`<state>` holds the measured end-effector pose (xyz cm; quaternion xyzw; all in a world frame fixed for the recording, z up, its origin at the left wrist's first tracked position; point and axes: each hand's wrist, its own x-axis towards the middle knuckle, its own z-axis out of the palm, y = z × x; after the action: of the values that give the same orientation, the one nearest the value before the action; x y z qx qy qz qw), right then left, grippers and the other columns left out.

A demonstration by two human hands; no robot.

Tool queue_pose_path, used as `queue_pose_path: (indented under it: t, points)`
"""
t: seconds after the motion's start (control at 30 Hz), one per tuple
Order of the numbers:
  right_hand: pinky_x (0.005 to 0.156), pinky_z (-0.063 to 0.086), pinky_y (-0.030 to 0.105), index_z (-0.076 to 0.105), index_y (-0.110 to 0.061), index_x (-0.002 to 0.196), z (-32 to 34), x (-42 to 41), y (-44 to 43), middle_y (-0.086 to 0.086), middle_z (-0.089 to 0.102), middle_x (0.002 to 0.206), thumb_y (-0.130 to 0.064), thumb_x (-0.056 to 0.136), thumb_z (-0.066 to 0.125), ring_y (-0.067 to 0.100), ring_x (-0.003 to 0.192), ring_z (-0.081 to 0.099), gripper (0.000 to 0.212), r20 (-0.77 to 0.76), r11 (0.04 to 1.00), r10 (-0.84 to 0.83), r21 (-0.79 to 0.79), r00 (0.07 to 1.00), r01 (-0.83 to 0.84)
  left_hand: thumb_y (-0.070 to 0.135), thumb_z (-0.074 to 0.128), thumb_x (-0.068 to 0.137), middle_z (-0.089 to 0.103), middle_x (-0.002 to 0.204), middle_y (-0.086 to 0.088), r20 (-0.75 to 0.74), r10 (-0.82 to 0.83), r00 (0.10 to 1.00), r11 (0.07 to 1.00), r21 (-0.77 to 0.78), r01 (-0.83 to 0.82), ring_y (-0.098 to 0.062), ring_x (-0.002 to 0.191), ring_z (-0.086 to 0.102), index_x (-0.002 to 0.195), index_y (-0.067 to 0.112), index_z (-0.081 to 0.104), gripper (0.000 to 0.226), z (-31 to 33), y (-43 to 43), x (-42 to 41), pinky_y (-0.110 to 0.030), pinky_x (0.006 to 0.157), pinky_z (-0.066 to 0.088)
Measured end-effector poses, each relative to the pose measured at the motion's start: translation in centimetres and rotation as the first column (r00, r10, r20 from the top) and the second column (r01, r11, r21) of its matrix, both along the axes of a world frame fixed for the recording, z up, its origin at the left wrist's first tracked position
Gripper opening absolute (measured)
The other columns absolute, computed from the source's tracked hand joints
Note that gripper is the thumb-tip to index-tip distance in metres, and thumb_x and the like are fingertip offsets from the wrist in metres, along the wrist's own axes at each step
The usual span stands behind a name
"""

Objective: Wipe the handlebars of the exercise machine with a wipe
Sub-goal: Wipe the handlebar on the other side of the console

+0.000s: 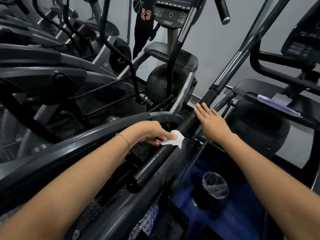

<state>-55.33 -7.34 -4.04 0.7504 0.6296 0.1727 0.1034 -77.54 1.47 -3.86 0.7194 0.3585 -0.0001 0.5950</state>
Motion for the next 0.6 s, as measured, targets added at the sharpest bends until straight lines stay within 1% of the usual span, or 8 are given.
queue_pose_path:
  t: [0.07, 0.13, 0.2, 0.37, 0.47, 0.5, 0.6]
  points:
    - [0.117, 0.003, 0.036, -0.003, -0.012, 0.149, 0.0, 0.0, 0.0, 0.003, -0.008, 0.157, -0.002, 0.091, 0.037, 0.02, 0.144, -0.009, 0.072, 0.006, 1.0, -0.005, -0.005, 1.0, 0.005, 0.032, 0.068, 0.084, 0.05, 0.069, 0.001, -0.006, -0.036, 0.999, 0.999, -0.028, 0.035, -0.005, 0.049, 0.042, 0.096, 0.007, 0.06, 0.029, 0.0, 0.1, -0.6, -0.009, 0.041, 0.039]
    - [0.117, 0.003, 0.036, -0.004, -0.012, 0.149, 0.1, 0.0, 0.1, 0.003, -0.009, 0.157, -0.001, 0.09, 0.036, 0.02, 0.144, -0.01, 0.072, 0.011, 1.0, -0.01, -0.006, 1.0, 0.01, 0.029, 0.065, 0.086, 0.047, 0.065, 0.001, -0.009, -0.105, 0.994, 0.993, -0.055, 0.104, -0.004, 0.046, 0.043, 0.086, 0.008, 0.061, 0.022, -0.3, 0.1, -2.0, -0.009, 0.042, 0.039]
    - [0.117, 0.003, 0.037, -0.005, -0.012, 0.148, 0.0, -0.2, 0.2, 0.004, -0.01, 0.157, -0.001, 0.091, 0.036, 0.021, 0.144, -0.01, 0.071, 0.013, 1.0, -0.017, -0.008, 1.0, 0.017, 0.029, 0.066, 0.085, 0.048, 0.06, 0.003, -0.012, -0.155, 0.988, 0.984, -0.089, 0.153, -0.004, 0.049, 0.044, 0.079, 0.012, 0.06, 0.019, -0.8, 0.0, -3.3, -0.01, 0.045, 0.041]
    - [0.117, 0.002, 0.036, -0.004, -0.011, 0.149, -0.1, -0.5, 0.2, 0.005, -0.01, 0.156, -0.001, 0.091, 0.036, 0.022, 0.144, -0.01, 0.071, 0.001, 0.999, -0.032, 0.002, 0.999, 0.032, 0.029, 0.067, 0.084, 0.058, 0.051, 0.009, -0.014, -0.116, 0.993, 0.99, -0.089, 0.114, -0.006, 0.055, 0.05, 0.078, 0.014, 0.059, 0.018, -0.6, 0.0, -3.0, -0.011, 0.051, 0.046]
    - [0.117, 0.002, 0.035, -0.003, -0.011, 0.149, -0.1, -0.3, 0.2, 0.004, -0.008, 0.157, -0.002, 0.091, 0.037, 0.021, 0.144, -0.009, 0.071, 0.0, 1.0, -0.03, 0.008, 1.0, 0.03, 0.032, 0.066, 0.085, 0.058, 0.063, 0.004, -0.051, -0.186, 0.981, 0.98, -0.077, 0.182, -0.007, 0.057, 0.052, 0.079, 0.014, 0.058, 0.021, -0.3, 0.4, -2.9, -0.013, 0.055, 0.048]
    - [0.117, 0.002, 0.035, -0.002, -0.011, 0.149, -0.1, -0.3, 0.2, 0.004, -0.008, 0.157, -0.001, 0.091, 0.036, 0.021, 0.144, -0.009, 0.071, 0.004, 1.0, -0.029, 0.007, 1.0, 0.029, 0.032, 0.066, 0.085, 0.059, 0.064, 0.003, -0.061, -0.214, 0.975, 0.975, -0.078, 0.209, -0.007, 0.057, 0.053, 0.078, 0.014, 0.058, 0.021, -0.3, 0.5, -3.1, -0.013, 0.055, 0.049]
    - [0.117, 0.003, 0.035, -0.001, -0.011, 0.149, -0.2, -0.4, 0.2, 0.005, -0.007, 0.157, 0.0, 0.09, 0.037, 0.021, 0.144, -0.008, 0.071, 0.0, 1.0, -0.028, 0.011, 1.0, 0.028, 0.029, 0.066, 0.085, 0.058, 0.052, 0.006, -0.058, -0.236, 0.97, 0.969, -0.085, 0.23, -0.006, 0.052, 0.051, 0.073, 0.013, 0.055, 0.023, -0.4, 0.6, -3.3, -0.013, 0.051, 0.049]
